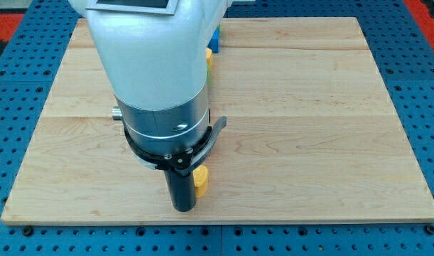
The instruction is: Push yellow heart into red star
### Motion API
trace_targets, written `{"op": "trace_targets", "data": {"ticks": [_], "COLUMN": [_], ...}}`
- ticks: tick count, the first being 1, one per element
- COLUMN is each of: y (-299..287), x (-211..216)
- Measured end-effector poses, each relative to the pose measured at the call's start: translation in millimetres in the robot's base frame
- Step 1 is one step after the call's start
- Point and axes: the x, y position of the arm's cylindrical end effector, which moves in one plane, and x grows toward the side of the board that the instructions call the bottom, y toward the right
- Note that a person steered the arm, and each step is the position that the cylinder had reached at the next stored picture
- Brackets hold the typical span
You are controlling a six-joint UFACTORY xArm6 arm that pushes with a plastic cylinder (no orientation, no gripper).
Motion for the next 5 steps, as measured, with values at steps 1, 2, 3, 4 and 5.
{"op": "trace_targets", "data": {"ticks": [1,2,3,4,5], "y": [0.0,0.0,0.0,-9.3,-40.0], "x": [0.1,-36.5,-75.0,-70.9,-66.7]}}
